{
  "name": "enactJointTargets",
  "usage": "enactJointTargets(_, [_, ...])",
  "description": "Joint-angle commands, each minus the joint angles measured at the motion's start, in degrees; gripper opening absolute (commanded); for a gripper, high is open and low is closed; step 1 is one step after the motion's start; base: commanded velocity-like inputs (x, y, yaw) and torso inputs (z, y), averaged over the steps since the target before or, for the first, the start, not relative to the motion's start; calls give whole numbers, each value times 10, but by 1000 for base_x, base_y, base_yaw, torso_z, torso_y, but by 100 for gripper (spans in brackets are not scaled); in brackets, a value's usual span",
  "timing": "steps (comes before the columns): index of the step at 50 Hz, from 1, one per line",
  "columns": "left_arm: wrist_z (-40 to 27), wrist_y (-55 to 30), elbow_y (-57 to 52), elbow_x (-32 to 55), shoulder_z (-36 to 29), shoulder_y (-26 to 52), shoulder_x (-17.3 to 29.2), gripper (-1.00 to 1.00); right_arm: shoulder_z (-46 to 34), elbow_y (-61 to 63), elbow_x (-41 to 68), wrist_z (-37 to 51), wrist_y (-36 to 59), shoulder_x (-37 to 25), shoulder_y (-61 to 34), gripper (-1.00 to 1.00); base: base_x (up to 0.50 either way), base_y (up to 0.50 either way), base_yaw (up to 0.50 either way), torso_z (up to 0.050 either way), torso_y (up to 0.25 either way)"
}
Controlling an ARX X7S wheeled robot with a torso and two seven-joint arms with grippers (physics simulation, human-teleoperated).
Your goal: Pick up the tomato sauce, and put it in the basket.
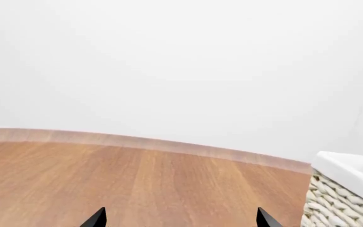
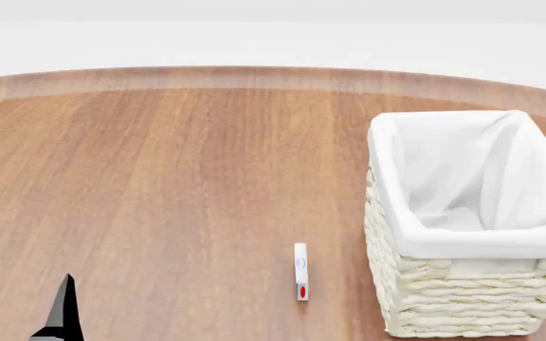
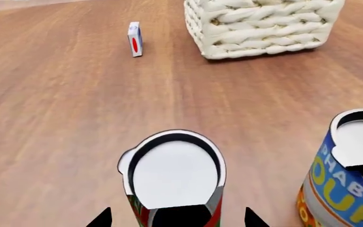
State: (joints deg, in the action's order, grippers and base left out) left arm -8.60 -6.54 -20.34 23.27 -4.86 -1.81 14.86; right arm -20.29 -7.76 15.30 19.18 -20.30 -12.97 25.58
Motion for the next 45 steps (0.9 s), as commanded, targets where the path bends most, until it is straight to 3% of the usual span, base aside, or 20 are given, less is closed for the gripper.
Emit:
enactJointTargets(1, [0,5,8,2,-2,0,1,100,-5,-10,7,-2,11,-1,-15,100,0,0,0,0,0])
enactJointTargets(19, [-4,9,8,6,-2,-4,6,100,-10,18,12,0,35,-14,-26,100,0,0,0,0,0])
enactJointTargets(20, [-4,10,10,6,-2,-3,5,100,-10,17,14,-2,32,-14,-26,-100,0,0,0,0,0])
enactJointTargets(38, [-9,9,11,7,-6,0,8,100,-13,29,29,-7,31,-20,-21,-100,0,0,0,0,0])
enactJointTargets(45, [-12,10,9,10,-4,-3,11,100,-44,74,4,-3,76,-19,-39,-100,0,0,0,0,1])
